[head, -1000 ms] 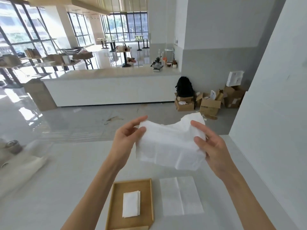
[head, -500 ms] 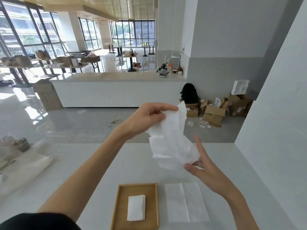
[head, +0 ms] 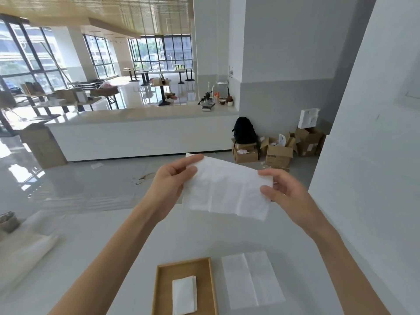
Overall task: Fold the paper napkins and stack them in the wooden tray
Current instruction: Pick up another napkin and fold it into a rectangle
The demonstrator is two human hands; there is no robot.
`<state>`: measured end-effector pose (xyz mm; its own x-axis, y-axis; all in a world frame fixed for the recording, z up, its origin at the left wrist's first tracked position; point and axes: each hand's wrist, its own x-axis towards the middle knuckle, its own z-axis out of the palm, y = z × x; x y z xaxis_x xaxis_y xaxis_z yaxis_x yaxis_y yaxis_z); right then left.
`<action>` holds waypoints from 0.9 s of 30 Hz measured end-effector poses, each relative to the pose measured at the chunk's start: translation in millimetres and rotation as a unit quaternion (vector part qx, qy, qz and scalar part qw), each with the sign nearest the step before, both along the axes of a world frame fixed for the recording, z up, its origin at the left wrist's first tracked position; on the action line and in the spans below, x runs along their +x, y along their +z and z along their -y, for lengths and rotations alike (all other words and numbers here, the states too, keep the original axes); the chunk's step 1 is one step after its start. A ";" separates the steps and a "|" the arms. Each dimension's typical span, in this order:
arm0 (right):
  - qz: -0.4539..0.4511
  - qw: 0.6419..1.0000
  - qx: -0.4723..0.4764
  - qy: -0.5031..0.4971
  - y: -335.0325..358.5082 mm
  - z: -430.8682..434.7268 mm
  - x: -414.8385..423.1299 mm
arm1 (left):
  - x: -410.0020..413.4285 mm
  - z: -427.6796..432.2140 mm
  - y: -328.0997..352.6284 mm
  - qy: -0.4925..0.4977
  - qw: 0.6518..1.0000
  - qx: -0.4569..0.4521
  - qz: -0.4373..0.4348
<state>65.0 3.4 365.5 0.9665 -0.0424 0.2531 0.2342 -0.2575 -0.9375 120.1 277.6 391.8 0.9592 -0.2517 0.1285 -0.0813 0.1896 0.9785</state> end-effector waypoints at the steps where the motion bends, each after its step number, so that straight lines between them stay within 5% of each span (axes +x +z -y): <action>1: 0.003 1.000 -0.026 -0.008 2.0 1.8 0.0 | -1.0 0.5 -2.3 0.007 1.000 0.000 0.001; 14: 0.027 0.993 0.098 -0.064 23.4 13.0 -1.2 | -1.4 20.1 -9.5 0.018 0.997 0.045 0.066; 21: 0.073 0.969 0.236 0.016 26.5 14.2 3.0 | -8.5 31.1 1.1 0.020 0.992 -0.041 0.120; 27: 0.145 0.953 0.265 0.005 28.3 10.2 16.5 | -8.5 35.1 9.1 0.069 0.977 -0.070 0.192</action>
